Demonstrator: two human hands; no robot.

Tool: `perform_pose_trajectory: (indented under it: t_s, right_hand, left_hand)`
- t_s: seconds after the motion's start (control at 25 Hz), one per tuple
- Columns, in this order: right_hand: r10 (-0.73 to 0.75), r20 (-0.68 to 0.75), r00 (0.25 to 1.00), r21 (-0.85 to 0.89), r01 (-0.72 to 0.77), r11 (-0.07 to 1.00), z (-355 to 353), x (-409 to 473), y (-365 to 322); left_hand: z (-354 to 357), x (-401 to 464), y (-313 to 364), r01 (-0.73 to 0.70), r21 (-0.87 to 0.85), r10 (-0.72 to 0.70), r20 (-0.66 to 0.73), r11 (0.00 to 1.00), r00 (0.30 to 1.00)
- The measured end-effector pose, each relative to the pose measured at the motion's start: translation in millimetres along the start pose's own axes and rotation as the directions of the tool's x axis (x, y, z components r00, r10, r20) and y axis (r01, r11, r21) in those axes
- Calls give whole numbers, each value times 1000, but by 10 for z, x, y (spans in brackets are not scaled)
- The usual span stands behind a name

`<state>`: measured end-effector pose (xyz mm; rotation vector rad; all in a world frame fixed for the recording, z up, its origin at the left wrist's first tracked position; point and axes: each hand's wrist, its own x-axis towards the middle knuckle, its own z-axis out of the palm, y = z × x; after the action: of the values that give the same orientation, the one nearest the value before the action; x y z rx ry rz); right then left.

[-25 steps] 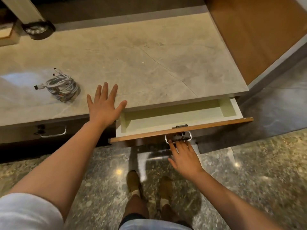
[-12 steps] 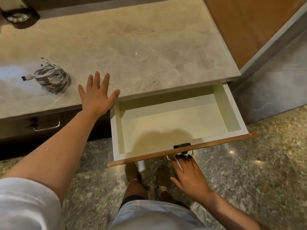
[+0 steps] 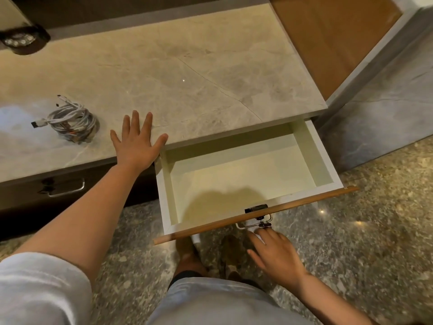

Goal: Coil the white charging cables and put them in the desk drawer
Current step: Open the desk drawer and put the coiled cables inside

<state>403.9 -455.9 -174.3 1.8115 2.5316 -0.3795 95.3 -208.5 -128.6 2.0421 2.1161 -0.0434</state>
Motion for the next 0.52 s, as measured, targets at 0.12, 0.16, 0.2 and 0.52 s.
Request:
perform_pose_trajectory:
  t_s: [0.12,0.16,0.2,0.52]
  right_hand:
    - [10,-132,991,-13,-12,1000,-427,39,-54]
    - [9,-184,983,-45,-18,999,-584,119,-71]
    - [22,-235,972,-55,-36,998,-728,228,-89]
    - [139,-342,929,36,-135,990,-1288,1401,-261]
  left_hand:
    - [4,-24,0,-5,-16,5,3,1000,1000]
    - [-9,-27,-2,-6,-22,6,9,1000,1000]
    - [-26,-25,-2,-6,-30,7,23,1000,1000]
    - [-131,-5,-54,-46,-22,48,107,999,993]
